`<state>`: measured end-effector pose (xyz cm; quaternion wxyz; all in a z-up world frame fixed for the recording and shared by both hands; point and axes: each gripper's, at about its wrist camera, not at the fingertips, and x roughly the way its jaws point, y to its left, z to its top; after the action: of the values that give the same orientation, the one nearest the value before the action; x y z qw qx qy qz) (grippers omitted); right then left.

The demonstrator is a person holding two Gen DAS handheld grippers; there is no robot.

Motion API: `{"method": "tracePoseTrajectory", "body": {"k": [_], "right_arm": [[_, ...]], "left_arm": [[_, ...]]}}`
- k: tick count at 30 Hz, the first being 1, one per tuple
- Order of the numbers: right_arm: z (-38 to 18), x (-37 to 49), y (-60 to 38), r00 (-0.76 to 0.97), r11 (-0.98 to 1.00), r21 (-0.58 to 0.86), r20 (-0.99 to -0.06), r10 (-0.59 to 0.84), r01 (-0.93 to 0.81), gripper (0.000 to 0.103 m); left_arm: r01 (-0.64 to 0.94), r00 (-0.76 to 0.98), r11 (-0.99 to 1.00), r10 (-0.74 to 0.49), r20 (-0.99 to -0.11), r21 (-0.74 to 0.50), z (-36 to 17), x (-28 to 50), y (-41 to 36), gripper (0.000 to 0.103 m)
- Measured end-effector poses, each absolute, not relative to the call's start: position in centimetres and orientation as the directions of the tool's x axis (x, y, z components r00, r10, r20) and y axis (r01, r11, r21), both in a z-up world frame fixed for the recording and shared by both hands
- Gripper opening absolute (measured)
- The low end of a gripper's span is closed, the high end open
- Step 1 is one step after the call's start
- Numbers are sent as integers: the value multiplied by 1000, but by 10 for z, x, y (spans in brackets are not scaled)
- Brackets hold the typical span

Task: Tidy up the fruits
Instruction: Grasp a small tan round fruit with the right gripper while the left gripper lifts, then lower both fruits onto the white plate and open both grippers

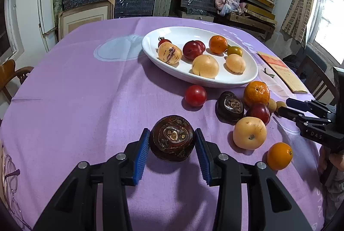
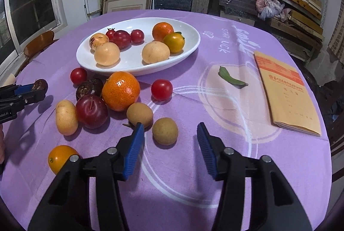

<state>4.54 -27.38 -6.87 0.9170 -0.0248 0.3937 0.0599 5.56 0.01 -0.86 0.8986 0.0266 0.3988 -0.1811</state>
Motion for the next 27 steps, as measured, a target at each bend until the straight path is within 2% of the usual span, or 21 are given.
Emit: {"method": "tracePoseTrajectory", "body": {"k": [2, 8, 12, 21, 27], "right_arm": [[-68, 46, -275, 684, 991, 15, -722, 103, -133, 36], [-70, 50, -274, 669, 989, 27, -734, 120, -148, 33], [-70, 50, -272, 666, 988, 26, -736, 124, -154, 26], [-67, 46, -275, 680, 988, 53, -720, 141, -148, 26], [-42, 41, -281, 723, 982, 119, -665, 188, -145, 26]], "left_arm": [[345, 614, 933, -304, -728, -99, -9, 57, 1, 42], [350, 605, 931, -310, -734, -105, -10, 57, 1, 42], [353, 599, 930, -309, -738, -102, -11, 58, 0, 42], [353, 604, 930, -309, -735, -101, -12, 58, 0, 42], [352, 631, 931, -314, -709, -99, 2, 67, -6, 42]]}}
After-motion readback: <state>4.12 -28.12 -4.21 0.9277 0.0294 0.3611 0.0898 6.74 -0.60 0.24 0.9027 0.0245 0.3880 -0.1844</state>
